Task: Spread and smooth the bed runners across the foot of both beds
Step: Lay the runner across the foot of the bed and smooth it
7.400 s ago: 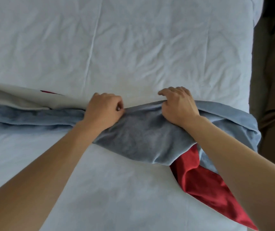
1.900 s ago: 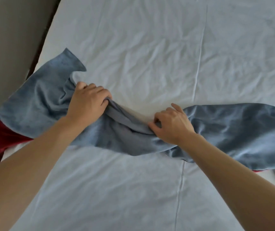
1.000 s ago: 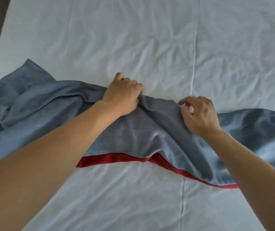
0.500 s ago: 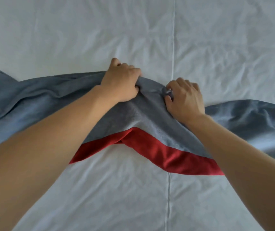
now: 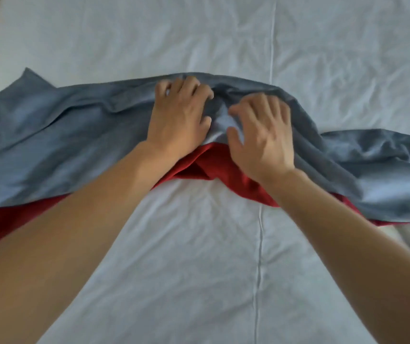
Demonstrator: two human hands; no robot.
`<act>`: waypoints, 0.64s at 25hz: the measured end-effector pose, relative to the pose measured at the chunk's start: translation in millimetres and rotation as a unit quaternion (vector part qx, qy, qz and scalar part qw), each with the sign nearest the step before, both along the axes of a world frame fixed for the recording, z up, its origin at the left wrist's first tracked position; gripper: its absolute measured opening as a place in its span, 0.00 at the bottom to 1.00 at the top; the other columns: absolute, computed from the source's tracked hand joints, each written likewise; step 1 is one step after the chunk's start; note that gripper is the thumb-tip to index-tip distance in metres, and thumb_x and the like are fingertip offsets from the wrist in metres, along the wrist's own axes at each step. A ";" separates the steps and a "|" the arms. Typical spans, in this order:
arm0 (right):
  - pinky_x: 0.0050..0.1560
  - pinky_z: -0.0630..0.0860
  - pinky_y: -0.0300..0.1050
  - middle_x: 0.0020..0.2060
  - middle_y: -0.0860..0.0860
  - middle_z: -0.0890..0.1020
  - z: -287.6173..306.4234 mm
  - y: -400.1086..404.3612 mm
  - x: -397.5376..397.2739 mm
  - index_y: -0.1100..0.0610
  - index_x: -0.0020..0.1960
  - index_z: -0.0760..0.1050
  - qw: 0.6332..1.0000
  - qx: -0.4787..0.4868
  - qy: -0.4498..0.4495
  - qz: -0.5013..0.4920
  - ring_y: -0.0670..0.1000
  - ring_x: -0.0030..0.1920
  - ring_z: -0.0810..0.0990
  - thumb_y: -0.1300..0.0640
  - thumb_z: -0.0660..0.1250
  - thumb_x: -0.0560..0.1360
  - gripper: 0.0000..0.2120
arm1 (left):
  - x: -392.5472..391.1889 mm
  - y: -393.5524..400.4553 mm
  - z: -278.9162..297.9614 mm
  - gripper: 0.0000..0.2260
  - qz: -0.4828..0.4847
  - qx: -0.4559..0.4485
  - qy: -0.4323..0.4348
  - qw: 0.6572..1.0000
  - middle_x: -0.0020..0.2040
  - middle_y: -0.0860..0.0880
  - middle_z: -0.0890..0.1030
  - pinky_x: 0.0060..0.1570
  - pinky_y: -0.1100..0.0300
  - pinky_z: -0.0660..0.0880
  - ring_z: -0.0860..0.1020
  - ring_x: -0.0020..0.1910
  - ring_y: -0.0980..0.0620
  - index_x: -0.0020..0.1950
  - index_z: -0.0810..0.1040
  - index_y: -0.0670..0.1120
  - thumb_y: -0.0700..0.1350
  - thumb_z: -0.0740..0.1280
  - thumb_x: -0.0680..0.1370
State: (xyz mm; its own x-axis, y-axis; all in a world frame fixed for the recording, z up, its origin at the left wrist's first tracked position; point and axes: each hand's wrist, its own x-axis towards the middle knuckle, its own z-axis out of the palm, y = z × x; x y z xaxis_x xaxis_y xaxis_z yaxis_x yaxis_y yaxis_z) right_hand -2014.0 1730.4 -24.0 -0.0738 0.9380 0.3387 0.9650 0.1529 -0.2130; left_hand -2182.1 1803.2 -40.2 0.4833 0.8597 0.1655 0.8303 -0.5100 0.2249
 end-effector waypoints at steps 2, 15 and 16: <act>0.44 0.67 0.53 0.41 0.54 0.78 0.6 -39.3 -41.3 0.57 0.47 0.80 0.996 0.006 0.053 0.076 0.58 0.42 0.74 0.61 0.67 0.73 0.04 | -38.0 -46.6 7.1 0.09 0.019 0.001 -0.025 1.000 0.50 0.49 0.77 0.52 0.50 0.63 0.75 0.50 0.46 0.52 0.77 0.49 0.48 0.68 0.73; 0.45 0.73 0.55 0.42 0.54 0.80 -38.6 -110.6 -140.9 0.59 0.52 0.81 0.970 -0.164 -0.023 0.179 0.59 0.43 0.77 0.65 0.66 0.73 0.10 | -192.6 -196.3 -15.2 0.06 0.122 -0.007 0.117 0.986 0.43 0.50 0.78 0.43 0.52 0.62 0.73 0.42 0.46 0.49 0.80 0.48 0.41 0.70 0.72; 0.47 0.73 0.55 0.44 0.54 0.80 -39.1 -109.1 -141.8 0.58 0.54 0.80 0.967 -0.177 -0.034 0.180 0.58 0.45 0.77 0.64 0.64 0.74 0.11 | -198.6 -195.3 -15.1 0.07 0.133 -0.003 0.125 0.983 0.44 0.50 0.77 0.43 0.52 0.62 0.73 0.42 0.46 0.50 0.80 0.48 0.42 0.70 0.73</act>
State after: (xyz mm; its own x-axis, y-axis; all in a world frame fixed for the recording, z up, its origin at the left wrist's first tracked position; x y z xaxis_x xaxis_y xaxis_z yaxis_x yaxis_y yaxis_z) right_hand -2155.8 1621.3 -63.1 -0.4279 0.9037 -0.0160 0.8764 0.4106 -0.2516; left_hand -2380.7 1607.9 -55.3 0.2651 0.9621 0.0641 0.9641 -0.2656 -0.0003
